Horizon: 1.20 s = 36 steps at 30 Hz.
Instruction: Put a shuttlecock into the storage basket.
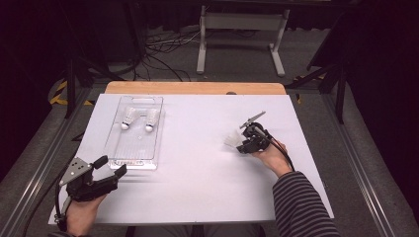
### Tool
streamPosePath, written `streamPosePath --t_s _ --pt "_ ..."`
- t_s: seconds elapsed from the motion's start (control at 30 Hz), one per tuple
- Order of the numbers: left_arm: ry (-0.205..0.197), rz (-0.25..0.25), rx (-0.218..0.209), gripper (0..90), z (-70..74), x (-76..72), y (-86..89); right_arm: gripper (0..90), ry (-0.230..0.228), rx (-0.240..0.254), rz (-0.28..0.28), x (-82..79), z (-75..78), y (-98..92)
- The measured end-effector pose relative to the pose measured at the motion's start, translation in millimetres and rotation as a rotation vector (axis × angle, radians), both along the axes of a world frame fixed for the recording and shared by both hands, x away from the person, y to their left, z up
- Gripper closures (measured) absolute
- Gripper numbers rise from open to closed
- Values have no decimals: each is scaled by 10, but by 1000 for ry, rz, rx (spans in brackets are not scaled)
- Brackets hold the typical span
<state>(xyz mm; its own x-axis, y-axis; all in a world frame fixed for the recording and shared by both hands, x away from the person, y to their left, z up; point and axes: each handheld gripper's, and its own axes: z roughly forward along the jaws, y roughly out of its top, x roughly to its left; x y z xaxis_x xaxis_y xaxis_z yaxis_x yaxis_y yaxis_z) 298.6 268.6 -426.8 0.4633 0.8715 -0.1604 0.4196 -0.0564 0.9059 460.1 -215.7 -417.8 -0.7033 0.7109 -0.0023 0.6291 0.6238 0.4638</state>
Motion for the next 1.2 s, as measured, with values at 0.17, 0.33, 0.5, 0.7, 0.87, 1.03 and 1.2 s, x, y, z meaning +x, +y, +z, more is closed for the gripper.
streamPosePath --t_s 0.17,0.33,0.5,0.7,0.87,1.03,1.2 --pt "-1 0 0 232 3 0 -2 656 3 16 1 -28 33 1" --pt "1 0 -3 232 10 0 -2 657 19 6 1 -52 78 0" --pt "-1 -1 -5 232 22 1 0 657 17 14 4 -81 111 -1" --pt "-2 3 -11 233 38 5 16 657 16 6 25 -125 133 42" --pt "-7 3 -10 233 52 5 14 657 12 10 41 -161 159 72" --pt "-7 -2 -6 234 64 9 0 657 13 17 58 -182 177 102" --pt "-10 -8 1 238 81 11 -20 657 10 15 72 -210 208 133"
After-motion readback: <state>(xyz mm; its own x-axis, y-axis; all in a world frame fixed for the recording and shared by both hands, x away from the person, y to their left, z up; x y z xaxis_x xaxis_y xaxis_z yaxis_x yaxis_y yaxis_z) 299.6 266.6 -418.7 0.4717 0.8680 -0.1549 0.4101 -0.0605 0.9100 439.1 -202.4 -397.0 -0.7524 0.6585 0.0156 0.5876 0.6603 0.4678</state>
